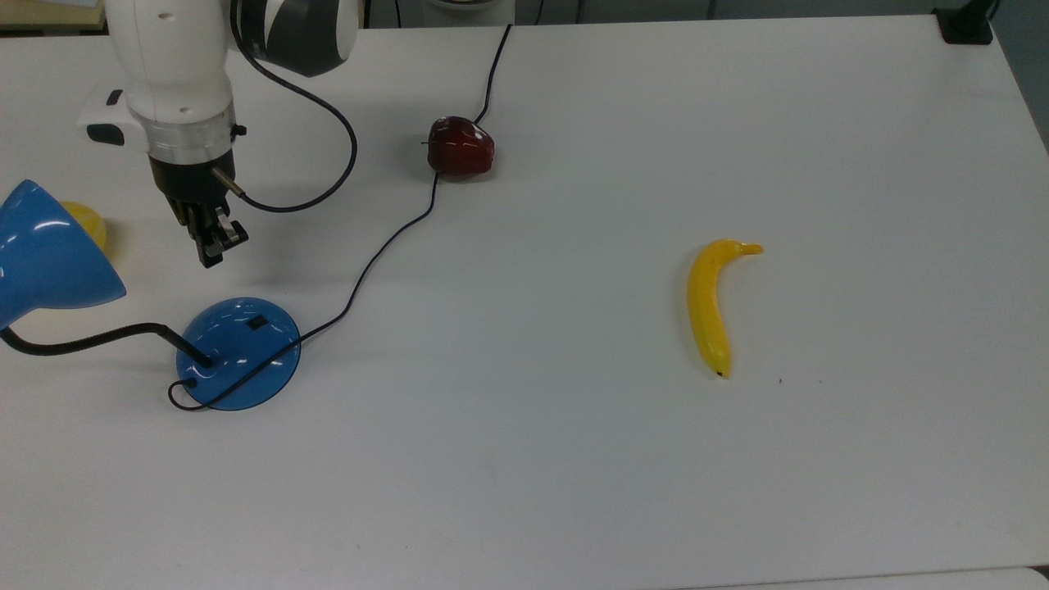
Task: Turn on desk lamp
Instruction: 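Lower the gripper onto the switch on the blue lamp base and press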
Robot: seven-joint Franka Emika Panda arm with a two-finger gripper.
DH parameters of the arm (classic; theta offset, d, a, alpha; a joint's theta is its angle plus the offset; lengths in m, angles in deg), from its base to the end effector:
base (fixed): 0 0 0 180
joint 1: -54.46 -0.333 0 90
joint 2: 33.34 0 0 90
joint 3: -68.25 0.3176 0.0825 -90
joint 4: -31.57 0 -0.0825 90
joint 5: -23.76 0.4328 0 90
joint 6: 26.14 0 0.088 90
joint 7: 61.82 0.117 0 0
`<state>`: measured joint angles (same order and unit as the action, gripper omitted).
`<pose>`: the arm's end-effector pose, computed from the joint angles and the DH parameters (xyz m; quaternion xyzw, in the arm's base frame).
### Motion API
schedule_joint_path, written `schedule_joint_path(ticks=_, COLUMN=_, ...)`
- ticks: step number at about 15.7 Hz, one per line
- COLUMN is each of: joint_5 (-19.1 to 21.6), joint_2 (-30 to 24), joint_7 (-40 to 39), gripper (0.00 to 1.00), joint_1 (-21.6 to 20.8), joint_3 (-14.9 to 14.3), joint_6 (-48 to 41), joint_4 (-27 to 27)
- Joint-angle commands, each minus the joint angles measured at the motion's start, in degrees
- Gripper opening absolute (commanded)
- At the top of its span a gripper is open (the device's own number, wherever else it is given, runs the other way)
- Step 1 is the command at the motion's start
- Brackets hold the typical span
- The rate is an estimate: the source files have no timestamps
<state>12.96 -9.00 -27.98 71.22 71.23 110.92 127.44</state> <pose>0.7169 -0.1828 0.3560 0.9239 -0.3477 0.1554 0.0368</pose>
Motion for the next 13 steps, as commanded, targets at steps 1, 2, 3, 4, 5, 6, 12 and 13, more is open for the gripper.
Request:
schedule_joint_path(ticks=1, joint_5=-1.4, joint_2=2.3, joint_7=1.7, gripper=0.0, joint_1=-1.5, joint_3=-0.4, joint_6=2.0, joint_4=-1.2)
schedule_joint_path(ticks=2, joint_5=-1.4, joint_2=3.0, joint_7=1.7, gripper=0.0, joint_1=-1.6, joint_3=-0.4, joint_6=1.9, joint_4=-2.0)
schedule_joint_path(ticks=3, joint_5=-1.4, joint_2=3.2, joint_7=1.7, gripper=0.0, joint_1=-1.6, joint_3=-0.4, joint_6=2.0, joint_4=-2.1)
schedule_joint_path(ticks=4, joint_5=-1.4, joint_2=3.3, joint_7=1.7, gripper=0.0, joint_1=-1.7, joint_3=-0.4, joint_6=2.3, joint_4=-2.1)
schedule_joint_path(ticks=5, joint_5=-1.4, joint_2=3.9, joint_7=1.7, gripper=0.0, joint_1=-2.4, joint_3=-0.4, joint_6=2.9, joint_4=-2.1)
schedule_joint_path(ticks=6, joint_5=-1.3, joint_2=4.1, joint_7=1.8, gripper=0.0, joint_1=-2.8, joint_3=-0.4, joint_6=3.8, joint_4=-2.2)
schedule_joint_path(ticks=12, joint_5=-1.3, joint_2=4.5, joint_7=1.8, gripper=0.0, joint_1=-3.3, joint_3=-0.4, joint_6=5.3, joint_4=-3.0)
schedule_joint_path(ticks=13, joint_5=-1.3, joint_2=5.0, joint_7=1.8, gripper=0.0, joint_1=-3.4, joint_3=-0.4, joint_6=5.3, joint_4=-3.5)
